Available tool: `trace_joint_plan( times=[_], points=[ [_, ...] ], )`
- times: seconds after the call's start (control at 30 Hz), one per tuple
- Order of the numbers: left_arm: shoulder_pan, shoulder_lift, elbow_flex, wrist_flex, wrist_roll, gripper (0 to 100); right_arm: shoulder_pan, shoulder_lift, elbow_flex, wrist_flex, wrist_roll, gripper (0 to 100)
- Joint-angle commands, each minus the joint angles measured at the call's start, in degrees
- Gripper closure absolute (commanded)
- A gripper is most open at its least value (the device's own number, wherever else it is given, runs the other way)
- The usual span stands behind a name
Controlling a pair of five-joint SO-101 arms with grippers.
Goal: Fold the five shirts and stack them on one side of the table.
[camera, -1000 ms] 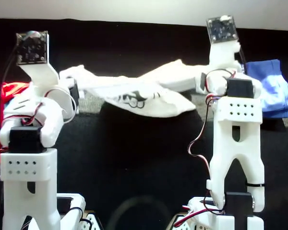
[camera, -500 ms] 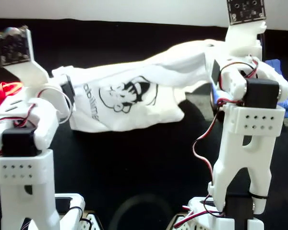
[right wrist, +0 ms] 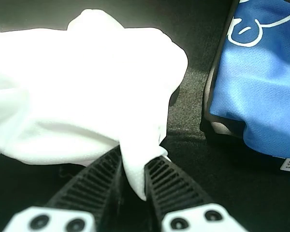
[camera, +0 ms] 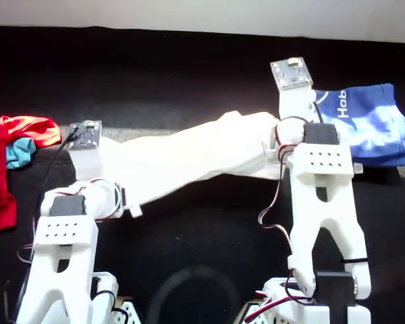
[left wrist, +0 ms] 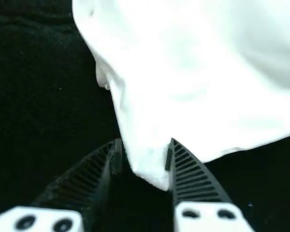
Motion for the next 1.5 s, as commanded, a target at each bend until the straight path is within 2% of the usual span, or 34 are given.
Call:
trace_joint_plan(
  times=[0.0, 0.17, 0.33, 0.47, 0.57, 0.67, 0.77, 0.87, 0.97, 1.2, 1.47],
  points=[
    [-5.49, -0.84, -3.03, 1.05, -4.04, 78, 0.40, -2.77, 0.22, -1.19, 0.62, 99.3],
    [-8.22, -0.75, -15.43, 8.26, -7.47, 79, 0.48, -2.77, 0.22, -1.27, 0.62, 99.3],
    [0.92, -0.48, -13.05, 9.23, -10.64, 79, 0.40, -2.77, 0.13, -1.63, 0.62, 99.3],
    [9.10, -0.48, -6.20, 3.25, -12.22, 79, 0.40, -2.68, 0.22, -2.07, 0.62, 99.3],
    [11.03, -0.40, 0.13, -4.22, -15.03, 79, 0.40, -2.68, 0.22, -2.07, 0.62, 99.3],
    [7.43, -0.66, 7.34, -7.38, -24.97, 79, 0.40, -2.68, 0.13, -2.07, 0.62, 99.3],
    [-1.10, -0.84, 9.27, -7.30, -32.97, 79, 0.40, -2.68, 0.13, -2.07, 0.62, 99.3],
    [-8.31, -0.84, 7.96, -7.21, -37.63, 79, 0.40, -2.68, 0.13, -2.15, 0.62, 99.3],
    [-11.74, -0.84, 7.34, -7.12, -40.09, 79, 0.40, -2.68, 0.13, -3.38, 0.53, 99.3],
    [-9.63, -0.92, 5.67, -6.07, -39.47, 79, -0.84, -2.68, 0.13, -4.09, 0.53, 99.3],
    [-1.36, -0.92, -8.31, 9.85, -21.19, 79, -1.54, -2.68, 0.22, -4.09, 0.53, 99.3]
  ],
)
